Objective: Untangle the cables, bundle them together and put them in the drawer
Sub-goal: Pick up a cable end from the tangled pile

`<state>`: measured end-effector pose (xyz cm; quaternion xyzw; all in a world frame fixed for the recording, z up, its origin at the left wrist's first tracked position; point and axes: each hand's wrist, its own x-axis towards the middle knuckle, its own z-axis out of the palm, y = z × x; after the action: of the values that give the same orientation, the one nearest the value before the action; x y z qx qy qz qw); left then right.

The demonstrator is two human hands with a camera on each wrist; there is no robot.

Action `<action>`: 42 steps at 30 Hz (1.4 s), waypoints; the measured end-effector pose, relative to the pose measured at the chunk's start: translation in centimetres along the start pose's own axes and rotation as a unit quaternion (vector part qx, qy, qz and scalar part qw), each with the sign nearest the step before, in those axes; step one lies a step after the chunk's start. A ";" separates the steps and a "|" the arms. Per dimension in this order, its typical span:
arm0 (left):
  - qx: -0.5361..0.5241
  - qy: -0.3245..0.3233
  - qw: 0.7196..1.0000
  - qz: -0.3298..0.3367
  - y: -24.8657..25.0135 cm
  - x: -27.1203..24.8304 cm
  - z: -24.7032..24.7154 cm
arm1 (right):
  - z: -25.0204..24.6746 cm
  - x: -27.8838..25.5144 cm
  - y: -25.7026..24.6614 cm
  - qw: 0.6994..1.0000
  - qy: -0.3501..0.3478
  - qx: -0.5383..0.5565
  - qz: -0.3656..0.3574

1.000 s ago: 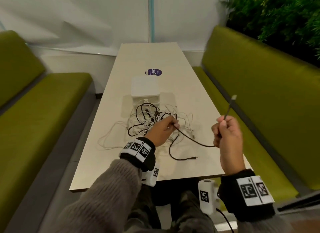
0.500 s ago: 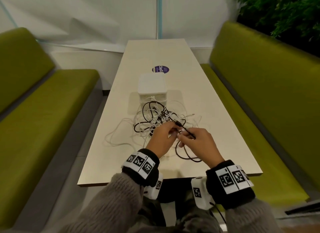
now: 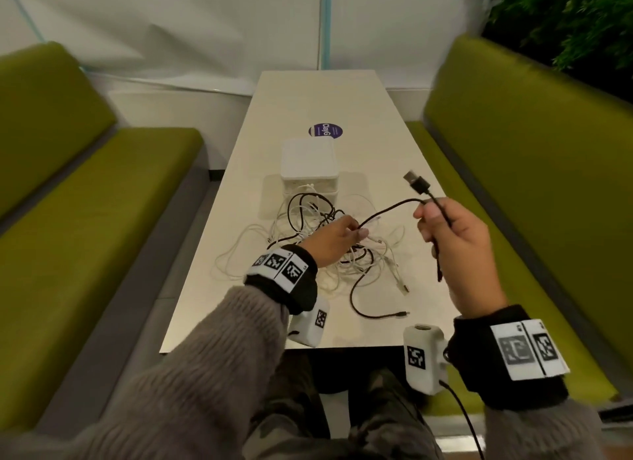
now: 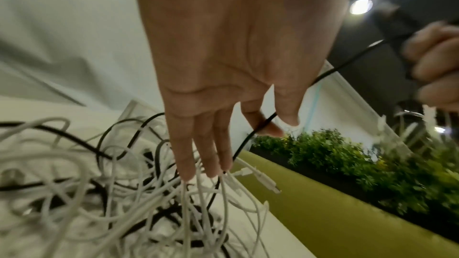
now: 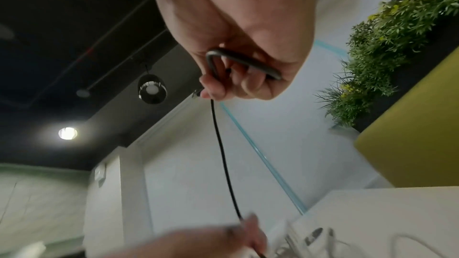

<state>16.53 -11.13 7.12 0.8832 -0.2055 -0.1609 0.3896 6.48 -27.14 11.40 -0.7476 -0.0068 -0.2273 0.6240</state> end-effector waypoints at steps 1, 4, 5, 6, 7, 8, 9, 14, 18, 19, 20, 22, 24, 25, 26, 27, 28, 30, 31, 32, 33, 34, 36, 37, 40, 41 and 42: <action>-0.004 -0.003 1.000 -0.012 -0.2 0.1 0.0 | -0.2 -0.2 -0.4 1.000 0.007 0.013 -0.006; -0.035 -0.003 0.998 -0.048 -1.2 0.4 0.2 | -0.9 -0.6 -1.9 0.997 0.034 0.054 -0.039; -0.056 -0.009 0.997 -0.058 -1.4 0.4 0.2 | -1.2 -0.8 -2.4 0.996 0.044 0.065 -0.049; -0.077 -0.016 0.995 -0.062 -1.5 0.4 0.3 | -1.4 -0.9 -2.7 0.994 0.053 0.074 -0.056; -0.097 -0.026 0.993 -0.065 -1.3 0.3 0.2 | -1.6 -0.9 -2.9 0.993 0.060 0.078 -0.058; -0.120 -0.034 0.990 -0.071 -1.2 0.0 0.2 | -1.7 -0.9 -2.9 0.994 0.062 0.079 -0.051; -0.149 -0.037 0.985 -0.078 -1.1 -0.3 0.1 | -1.7 -0.9 -2.6 0.994 0.064 0.078 -0.032; -0.289 -0.028 0.950 -0.112 -1.1 -1.4 0.6 | -0.4 -0.9 0.8 0.993 0.066 -0.011 0.099; -0.252 0.004 0.965 -0.067 -1.5 -2.2 1.6 | 2.8 -1.1 3.8 0.990 -0.007 -0.037 0.134; -0.211 0.002 0.976 -0.048 -1.7 -2.2 2.0 | 3.7 -1.0 4.4 0.990 -0.025 -0.034 0.134; -0.184 0.000 0.982 -0.045 -1.7 -2.2 2.2 | 4.6 -0.9 4.9 0.990 -0.041 -0.043 0.131; -0.195 0.000 0.980 -0.051 -2.2 -2.0 2.6 | 5.9 -0.4 5.5 0.988 -0.070 -0.054 0.128; -0.209 0.018 0.977 -0.046 -2.6 -2.1 2.7 | 6.7 0.1 5.9 0.986 -0.091 -0.052 0.132; -0.214 0.024 0.976 -0.037 -2.9 -2.1 2.8 | 6.9 0.2 6.0 0.984 -0.101 -0.059 0.131; -0.226 0.029 0.973 -0.035 -3.1 -2.2 2.8 | 6.9 0.4 6.0 0.983 -0.114 -0.071 0.128; -0.237 0.030 0.971 -0.031 -3.3 -2.2 2.8 | 6.9 0.5 5.8 0.980 -0.128 -0.088 0.123; -0.246 0.030 0.968 -0.032 -3.2 -2.2 2.9 | 6.8 0.8 5.6 0.976 -0.144 -0.110 0.117; -0.253 0.028 0.967 -0.031 -3.3 -2.2 3.1 | 6.4 1.2 4.9 0.966 -0.181 -0.154 0.099; -0.243 0.033 0.969 -0.020 -3.4 -2.2 3.3 | 6.2 1.5 4.7 0.960 -0.201 -0.171 0.092; -0.230 0.039 0.972 -0.007 -3.4 -2.2 3.4 | 6.0 1.7 4.4 0.955 -0.217 -0.183 0.089; -0.218 0.048 0.975 0.009 -3.4 -2.2 3.4 | 5.9 1.8 4.3 0.950 -0.231 -0.190 0.088; -0.213 0.053 0.976 0.016 -3.1 -2.2 3.3 | 5.9 2.0 4.2 0.948 -0.238 -0.194 0.086; -0.216 0.052 0.975 0.014 -3.0 -2.1 3.2 | 5.9 2.1 4.4 0.952 -0.228 -0.190 0.081; -0.228 0.049 0.972 0.011 -2.9 -2.0 3.1 | 6.0 2.1 4.5 0.956 -0.215 -0.184 0.081; -0.219 0.042 0.975 -0.001 -3.3 -1.4 3.0 | 6.5 2.0 5.2 0.967 -0.177 -0.169 0.075; -0.211 0.037 0.977 -0.003 -3.6 -1.3 3.1 | 6.7 1.9 5.3 0.969 -0.168 -0.163 0.076; -0.204 0.028 0.979 -0.004 -3.8 -1.2 3.1 | 6.8 1.8 5.5 0.973 -0.158 -0.149 0.075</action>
<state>15.01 -10.13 2.46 0.7901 -0.1539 -0.1757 0.5667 11.98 -22.48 6.14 -0.8570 -0.0153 -0.0572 0.5118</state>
